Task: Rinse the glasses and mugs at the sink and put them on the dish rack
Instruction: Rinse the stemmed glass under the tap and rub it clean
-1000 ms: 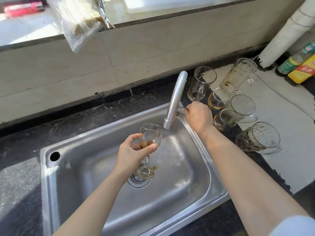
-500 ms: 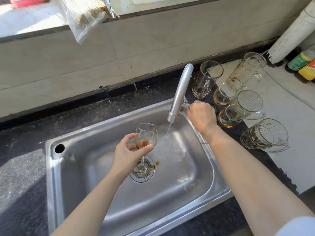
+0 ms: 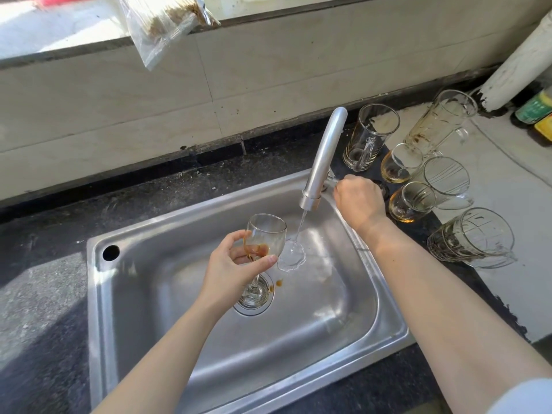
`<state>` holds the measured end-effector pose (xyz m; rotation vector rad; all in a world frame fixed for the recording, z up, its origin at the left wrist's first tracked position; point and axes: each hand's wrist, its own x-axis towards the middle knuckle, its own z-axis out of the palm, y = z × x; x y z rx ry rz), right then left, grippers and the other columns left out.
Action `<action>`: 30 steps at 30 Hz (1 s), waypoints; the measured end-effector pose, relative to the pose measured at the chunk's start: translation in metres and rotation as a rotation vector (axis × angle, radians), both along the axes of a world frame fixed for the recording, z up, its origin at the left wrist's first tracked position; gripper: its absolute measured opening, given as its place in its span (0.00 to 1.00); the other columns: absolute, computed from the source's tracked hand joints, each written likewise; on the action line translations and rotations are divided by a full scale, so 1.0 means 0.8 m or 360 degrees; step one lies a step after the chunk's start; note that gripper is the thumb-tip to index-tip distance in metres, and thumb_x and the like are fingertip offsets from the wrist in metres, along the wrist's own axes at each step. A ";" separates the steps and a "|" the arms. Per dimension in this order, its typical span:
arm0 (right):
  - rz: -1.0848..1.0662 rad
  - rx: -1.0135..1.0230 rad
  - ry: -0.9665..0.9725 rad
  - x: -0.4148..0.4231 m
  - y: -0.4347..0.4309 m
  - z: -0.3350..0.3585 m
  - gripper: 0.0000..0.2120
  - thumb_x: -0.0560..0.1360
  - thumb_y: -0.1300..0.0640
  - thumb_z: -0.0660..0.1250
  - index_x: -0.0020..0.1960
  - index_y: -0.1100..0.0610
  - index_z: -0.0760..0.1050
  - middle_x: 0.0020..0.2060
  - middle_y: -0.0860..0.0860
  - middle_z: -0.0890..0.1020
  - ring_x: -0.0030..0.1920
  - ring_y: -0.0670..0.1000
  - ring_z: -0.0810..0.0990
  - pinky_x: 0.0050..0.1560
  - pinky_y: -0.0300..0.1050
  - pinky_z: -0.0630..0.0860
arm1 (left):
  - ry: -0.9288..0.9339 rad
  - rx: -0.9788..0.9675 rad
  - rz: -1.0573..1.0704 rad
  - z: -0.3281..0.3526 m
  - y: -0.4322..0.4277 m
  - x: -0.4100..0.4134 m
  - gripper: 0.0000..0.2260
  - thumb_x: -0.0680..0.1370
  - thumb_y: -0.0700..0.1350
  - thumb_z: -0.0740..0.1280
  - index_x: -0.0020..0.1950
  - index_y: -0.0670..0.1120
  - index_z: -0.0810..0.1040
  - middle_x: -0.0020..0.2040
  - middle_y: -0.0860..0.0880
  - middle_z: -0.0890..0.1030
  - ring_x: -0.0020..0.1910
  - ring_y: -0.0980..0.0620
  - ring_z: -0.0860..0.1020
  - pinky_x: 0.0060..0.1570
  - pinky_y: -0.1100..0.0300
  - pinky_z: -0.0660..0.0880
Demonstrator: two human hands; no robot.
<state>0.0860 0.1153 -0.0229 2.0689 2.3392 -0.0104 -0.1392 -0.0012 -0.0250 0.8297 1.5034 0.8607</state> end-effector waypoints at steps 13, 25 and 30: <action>-0.0072 -0.0011 0.0098 0.000 0.000 -0.006 0.11 0.80 0.62 0.60 0.53 0.66 0.78 0.48 0.59 0.78 0.52 0.61 0.77 0.46 0.52 0.73 | 0.0027 0.0053 -0.0066 -0.008 -0.006 0.000 0.25 0.65 0.38 0.79 0.57 0.51 0.73 0.46 0.47 0.85 0.43 0.52 0.83 0.43 0.63 0.78; -0.0549 -0.0465 0.1589 -0.014 -0.059 0.047 0.11 0.74 0.61 0.66 0.53 0.55 0.83 0.49 0.50 0.84 0.50 0.45 0.80 0.49 0.33 0.70 | 0.0109 0.0118 -0.0218 -0.008 -0.004 0.036 0.30 0.58 0.48 0.81 0.56 0.58 0.73 0.52 0.47 0.82 0.52 0.51 0.81 0.55 0.50 0.78; -0.0373 -0.0831 0.1845 -0.007 -0.084 0.070 0.21 0.69 0.64 0.65 0.62 0.58 0.78 0.57 0.46 0.80 0.52 0.32 0.74 0.46 0.25 0.70 | 0.0098 0.0152 -0.0219 -0.006 -0.004 0.037 0.29 0.63 0.41 0.80 0.59 0.54 0.73 0.49 0.49 0.84 0.52 0.54 0.80 0.53 0.56 0.77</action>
